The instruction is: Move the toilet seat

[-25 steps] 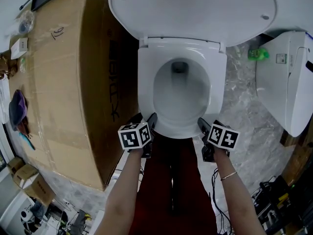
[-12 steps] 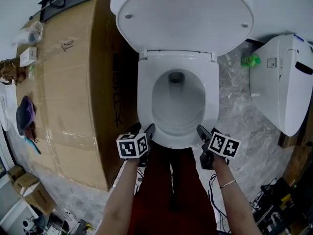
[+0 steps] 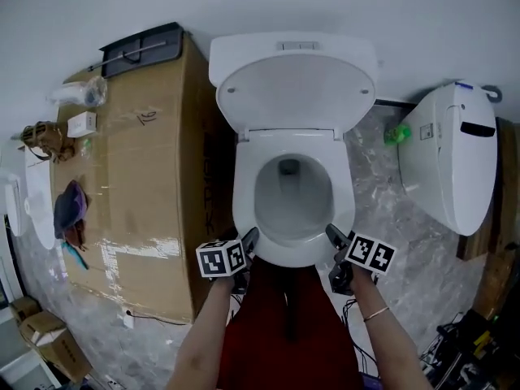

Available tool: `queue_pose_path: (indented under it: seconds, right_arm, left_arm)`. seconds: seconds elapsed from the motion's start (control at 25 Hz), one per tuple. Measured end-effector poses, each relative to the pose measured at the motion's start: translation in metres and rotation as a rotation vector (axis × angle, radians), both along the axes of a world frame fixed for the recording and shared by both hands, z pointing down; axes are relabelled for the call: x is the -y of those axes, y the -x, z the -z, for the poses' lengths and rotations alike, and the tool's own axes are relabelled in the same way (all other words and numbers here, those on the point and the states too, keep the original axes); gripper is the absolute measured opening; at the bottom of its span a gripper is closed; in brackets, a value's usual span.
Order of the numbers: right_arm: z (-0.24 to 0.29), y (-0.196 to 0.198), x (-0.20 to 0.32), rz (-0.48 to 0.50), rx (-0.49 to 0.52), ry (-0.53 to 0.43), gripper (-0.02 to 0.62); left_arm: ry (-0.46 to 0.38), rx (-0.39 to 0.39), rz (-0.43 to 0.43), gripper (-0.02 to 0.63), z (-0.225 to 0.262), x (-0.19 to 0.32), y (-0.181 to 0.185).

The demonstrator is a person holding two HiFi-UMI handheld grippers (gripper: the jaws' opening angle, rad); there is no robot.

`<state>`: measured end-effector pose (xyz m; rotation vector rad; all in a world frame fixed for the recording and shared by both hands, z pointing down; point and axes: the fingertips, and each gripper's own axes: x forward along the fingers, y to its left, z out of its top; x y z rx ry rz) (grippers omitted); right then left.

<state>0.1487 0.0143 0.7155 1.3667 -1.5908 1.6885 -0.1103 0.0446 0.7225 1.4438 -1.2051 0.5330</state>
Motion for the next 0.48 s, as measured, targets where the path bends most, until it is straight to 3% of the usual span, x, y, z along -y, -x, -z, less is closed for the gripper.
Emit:
queue_pose_path:
  seconds: [0.2,0.48]
  right_arm:
    - [0.035,0.0,0.015,-0.069,0.066,-0.029,0.328]
    - [0.07,0.001,0.033,-0.077,0.073,-0.078,0.328]
  left_arm:
    - [0.0,-0.024,0.027,0.242,0.031,0.011,0.001]
    - [0.002,-0.034,0.053,0.242,0.064,0.029,0.003]
